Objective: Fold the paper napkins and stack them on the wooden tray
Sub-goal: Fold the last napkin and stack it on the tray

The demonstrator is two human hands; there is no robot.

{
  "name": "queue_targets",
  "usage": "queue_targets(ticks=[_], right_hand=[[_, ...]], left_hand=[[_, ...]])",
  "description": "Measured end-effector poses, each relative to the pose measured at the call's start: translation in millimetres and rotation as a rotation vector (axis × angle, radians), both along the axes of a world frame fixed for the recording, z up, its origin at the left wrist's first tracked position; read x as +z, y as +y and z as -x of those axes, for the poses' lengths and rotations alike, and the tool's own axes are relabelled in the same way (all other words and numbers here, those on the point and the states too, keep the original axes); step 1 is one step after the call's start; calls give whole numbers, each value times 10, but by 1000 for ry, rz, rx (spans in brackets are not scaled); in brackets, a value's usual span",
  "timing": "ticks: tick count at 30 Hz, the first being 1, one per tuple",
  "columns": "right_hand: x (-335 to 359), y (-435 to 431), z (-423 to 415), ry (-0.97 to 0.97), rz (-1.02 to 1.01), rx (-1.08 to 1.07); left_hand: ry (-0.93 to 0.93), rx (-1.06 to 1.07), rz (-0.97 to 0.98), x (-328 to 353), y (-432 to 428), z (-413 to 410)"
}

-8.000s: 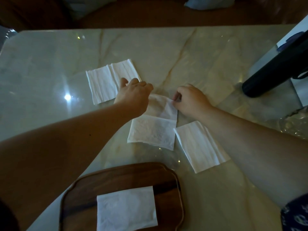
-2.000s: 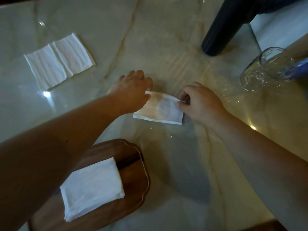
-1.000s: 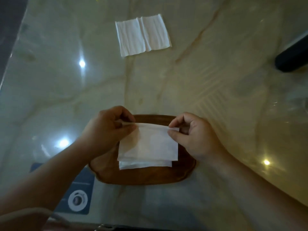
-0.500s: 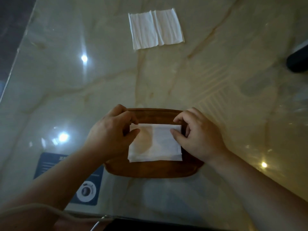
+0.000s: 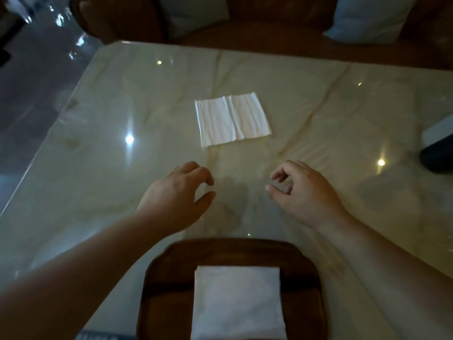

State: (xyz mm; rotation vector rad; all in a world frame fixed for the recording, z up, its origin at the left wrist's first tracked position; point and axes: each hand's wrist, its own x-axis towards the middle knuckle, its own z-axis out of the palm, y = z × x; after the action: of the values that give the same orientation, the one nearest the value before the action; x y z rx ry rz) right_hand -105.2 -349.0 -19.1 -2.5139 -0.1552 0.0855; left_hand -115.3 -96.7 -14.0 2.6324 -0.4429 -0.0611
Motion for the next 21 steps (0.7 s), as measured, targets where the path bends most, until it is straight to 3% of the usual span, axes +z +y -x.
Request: queue_targets(ticks=[13, 21], right_hand=[[-178, -81, -1153, -29, -12, -159], [-358, 56, -1492, -25, 112, -214]], left_hand=[[-86, 176, -15, -247, 217, -1599], [-81, 189, -220, -489, 199, -2222]])
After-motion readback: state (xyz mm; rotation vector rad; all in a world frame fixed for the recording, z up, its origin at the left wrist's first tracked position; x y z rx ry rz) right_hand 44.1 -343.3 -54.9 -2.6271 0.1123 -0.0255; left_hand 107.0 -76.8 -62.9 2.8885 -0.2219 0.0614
